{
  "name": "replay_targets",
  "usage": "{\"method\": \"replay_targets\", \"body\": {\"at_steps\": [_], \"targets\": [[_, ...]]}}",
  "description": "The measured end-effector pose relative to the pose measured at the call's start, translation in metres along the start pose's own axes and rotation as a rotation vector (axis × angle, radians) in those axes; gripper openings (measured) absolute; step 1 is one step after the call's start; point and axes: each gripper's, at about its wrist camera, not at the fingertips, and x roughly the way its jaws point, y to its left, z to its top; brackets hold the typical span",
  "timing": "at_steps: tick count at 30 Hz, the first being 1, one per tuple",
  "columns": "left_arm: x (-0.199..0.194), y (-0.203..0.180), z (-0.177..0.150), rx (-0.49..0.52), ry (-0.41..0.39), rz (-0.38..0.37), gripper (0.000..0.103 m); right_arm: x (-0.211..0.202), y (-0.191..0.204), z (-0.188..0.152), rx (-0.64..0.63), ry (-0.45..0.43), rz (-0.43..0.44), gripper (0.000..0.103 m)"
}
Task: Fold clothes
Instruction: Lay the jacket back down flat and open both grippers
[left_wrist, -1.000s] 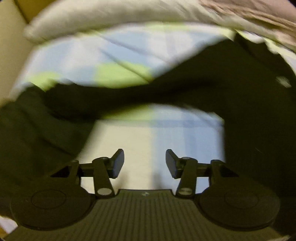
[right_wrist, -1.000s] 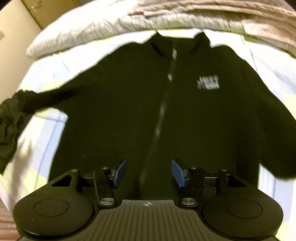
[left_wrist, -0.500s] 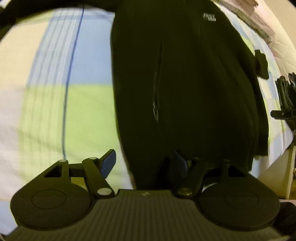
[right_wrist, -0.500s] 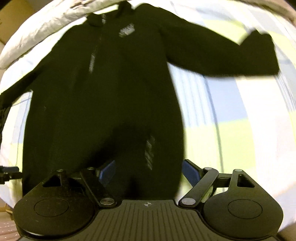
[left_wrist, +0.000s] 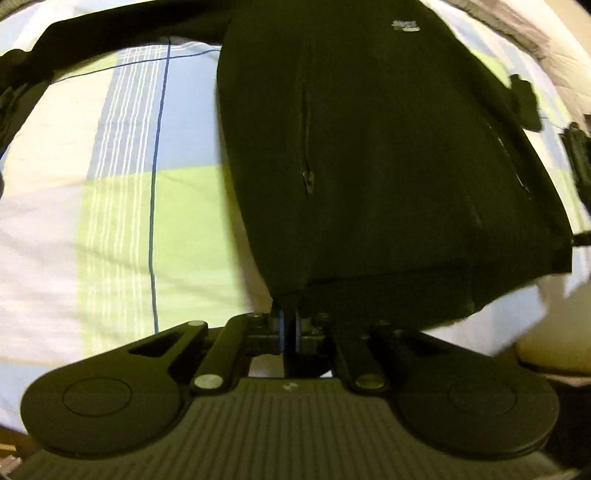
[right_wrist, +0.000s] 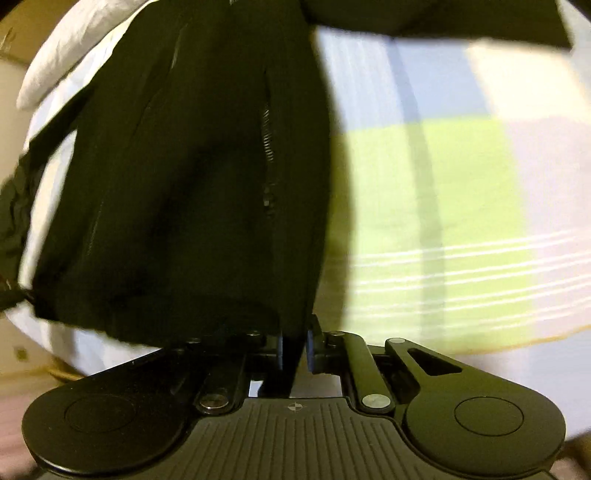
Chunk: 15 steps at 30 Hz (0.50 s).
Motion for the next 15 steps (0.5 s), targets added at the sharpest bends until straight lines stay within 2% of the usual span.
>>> {"method": "replay_targets", "body": {"at_steps": [1,4,6,9,11,12,13,15], "targets": [[-0.001,-0.005,-0.006,0.008,0.016,-0.003,0.005,-0.008,-0.008,-0.003,0.0,0.013,-0.005,0.001],[0.022,-0.023,-0.02,0.002,0.086,0.013,0.005,-0.008,-0.024,-0.01,0.017,0.033,-0.012,0.002],[0.033,-0.032,-0.024,0.011,0.124,0.055,0.005,0.005,-0.026,-0.011,0.028,0.047,-0.023,0.002],[0.03,-0.036,-0.022,0.037,0.145,0.103,0.014,0.014,-0.018,-0.009,0.014,0.061,-0.053,0.003],[0.019,-0.031,-0.016,0.048,0.137,0.132,0.014,0.007,-0.021,-0.009,0.016,0.057,-0.071,0.02],[0.013,-0.027,-0.012,0.049,0.128,0.146,0.016,0.002,-0.021,-0.008,0.018,0.046,-0.101,0.046],[0.007,-0.023,-0.006,0.046,0.114,0.156,0.019,-0.005,-0.022,-0.007,0.027,0.022,-0.119,0.067],[-0.002,-0.017,0.008,0.047,0.083,0.169,0.022,-0.021,-0.023,-0.005,0.05,-0.031,-0.143,0.07]]}}
